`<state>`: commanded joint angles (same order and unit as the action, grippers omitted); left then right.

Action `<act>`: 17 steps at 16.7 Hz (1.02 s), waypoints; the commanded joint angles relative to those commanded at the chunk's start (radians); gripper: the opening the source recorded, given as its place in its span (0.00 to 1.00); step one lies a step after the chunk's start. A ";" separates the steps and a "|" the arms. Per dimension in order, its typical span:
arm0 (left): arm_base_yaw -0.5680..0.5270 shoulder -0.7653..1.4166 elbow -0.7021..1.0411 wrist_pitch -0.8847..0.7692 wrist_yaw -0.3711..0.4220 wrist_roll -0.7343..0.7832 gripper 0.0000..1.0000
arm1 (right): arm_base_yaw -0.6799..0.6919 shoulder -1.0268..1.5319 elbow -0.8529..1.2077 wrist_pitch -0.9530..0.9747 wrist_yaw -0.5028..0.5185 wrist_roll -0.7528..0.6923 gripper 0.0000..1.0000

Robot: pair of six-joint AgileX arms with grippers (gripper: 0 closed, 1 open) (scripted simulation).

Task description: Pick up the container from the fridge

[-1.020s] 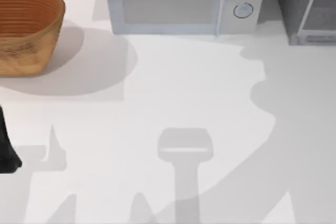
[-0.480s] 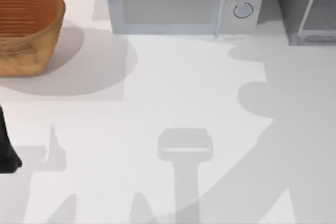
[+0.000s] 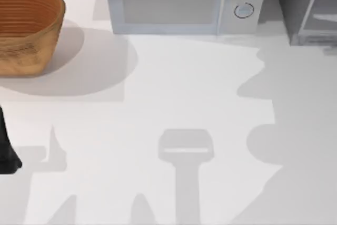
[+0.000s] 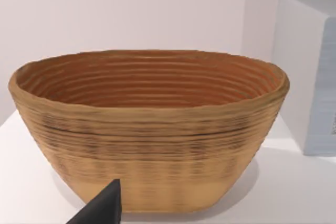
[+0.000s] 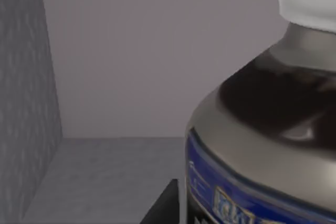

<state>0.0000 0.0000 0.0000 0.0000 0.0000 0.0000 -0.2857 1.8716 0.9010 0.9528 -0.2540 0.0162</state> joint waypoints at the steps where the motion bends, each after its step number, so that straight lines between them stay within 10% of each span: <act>1: 0.000 0.000 0.000 0.000 0.000 0.000 1.00 | -0.006 -0.025 -0.036 0.014 -0.006 0.000 0.00; 17: 0.000 0.000 0.000 0.000 0.000 0.000 1.00 | 0.060 -0.477 -0.265 -0.193 0.054 -0.011 0.00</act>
<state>0.0000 0.0000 0.0000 0.0000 0.0000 0.0000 -0.2256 1.3943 0.6364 0.7597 -0.2004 0.0053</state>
